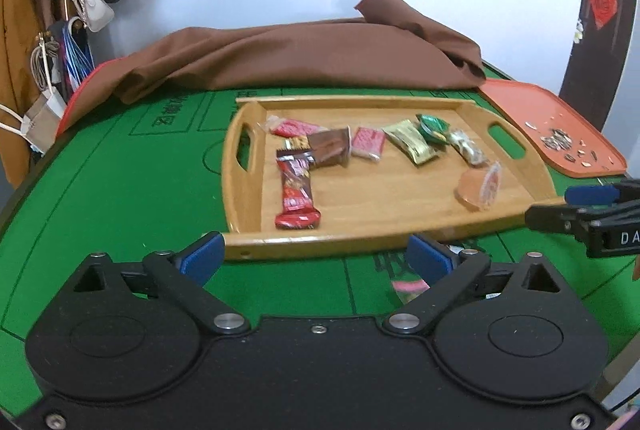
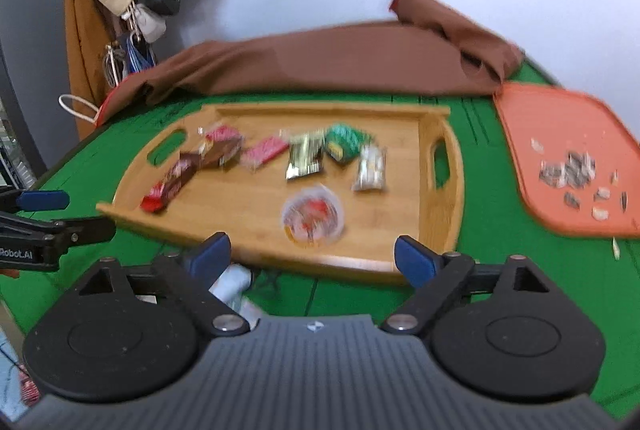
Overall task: Organize snacks
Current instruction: 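Move both open tools back toward the remaining snacks beside the tray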
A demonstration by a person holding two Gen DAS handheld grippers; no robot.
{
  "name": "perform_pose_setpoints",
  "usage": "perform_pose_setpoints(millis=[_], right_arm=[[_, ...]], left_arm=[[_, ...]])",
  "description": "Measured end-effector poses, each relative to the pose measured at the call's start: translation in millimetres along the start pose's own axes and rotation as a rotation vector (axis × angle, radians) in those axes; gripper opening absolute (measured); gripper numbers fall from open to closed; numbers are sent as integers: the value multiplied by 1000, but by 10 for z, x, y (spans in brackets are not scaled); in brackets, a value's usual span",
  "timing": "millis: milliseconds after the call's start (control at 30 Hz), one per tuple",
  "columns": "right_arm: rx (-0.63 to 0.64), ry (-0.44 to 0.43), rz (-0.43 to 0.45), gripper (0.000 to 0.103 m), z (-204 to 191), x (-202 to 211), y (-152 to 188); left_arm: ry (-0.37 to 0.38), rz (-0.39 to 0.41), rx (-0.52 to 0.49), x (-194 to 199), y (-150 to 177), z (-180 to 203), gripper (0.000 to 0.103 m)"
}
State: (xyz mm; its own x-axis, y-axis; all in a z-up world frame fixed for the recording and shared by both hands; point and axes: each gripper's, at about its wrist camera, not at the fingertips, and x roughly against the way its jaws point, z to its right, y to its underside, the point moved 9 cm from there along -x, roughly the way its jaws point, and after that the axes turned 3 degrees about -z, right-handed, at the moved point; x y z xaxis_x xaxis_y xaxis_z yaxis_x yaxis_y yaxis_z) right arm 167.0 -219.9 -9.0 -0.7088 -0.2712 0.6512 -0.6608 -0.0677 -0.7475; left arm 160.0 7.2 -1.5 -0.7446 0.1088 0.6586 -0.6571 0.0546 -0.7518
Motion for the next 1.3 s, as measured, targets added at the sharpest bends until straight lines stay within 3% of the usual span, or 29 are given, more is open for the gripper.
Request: perform_pose_setpoints(millis=[200, 467, 833, 1000, 1133, 1300], right_arm=[[-73, -9, -67, 93, 52, -23, 162], [-53, -51, -92, 93, -61, -29, 214], [82, -126, -99, 93, -314, 93, 422], [157, -94, -98, 81, -377, 72, 516], [201, -3, -95, 77, -323, 41, 606], [137, 3, -71, 72, -270, 39, 648]], left_arm=[[-11, -29, 53, -52, 96, -72, 98], [-17, -53, 73, -7, 243, -79, 98], [-20, -78, 86, 49, 380, 97, 98], [-32, -84, 82, 72, 399, 172, 98], [-13, -86, 71, 34, 424, 263, 98], [28, -103, 34, -71, 521, 396, 98]])
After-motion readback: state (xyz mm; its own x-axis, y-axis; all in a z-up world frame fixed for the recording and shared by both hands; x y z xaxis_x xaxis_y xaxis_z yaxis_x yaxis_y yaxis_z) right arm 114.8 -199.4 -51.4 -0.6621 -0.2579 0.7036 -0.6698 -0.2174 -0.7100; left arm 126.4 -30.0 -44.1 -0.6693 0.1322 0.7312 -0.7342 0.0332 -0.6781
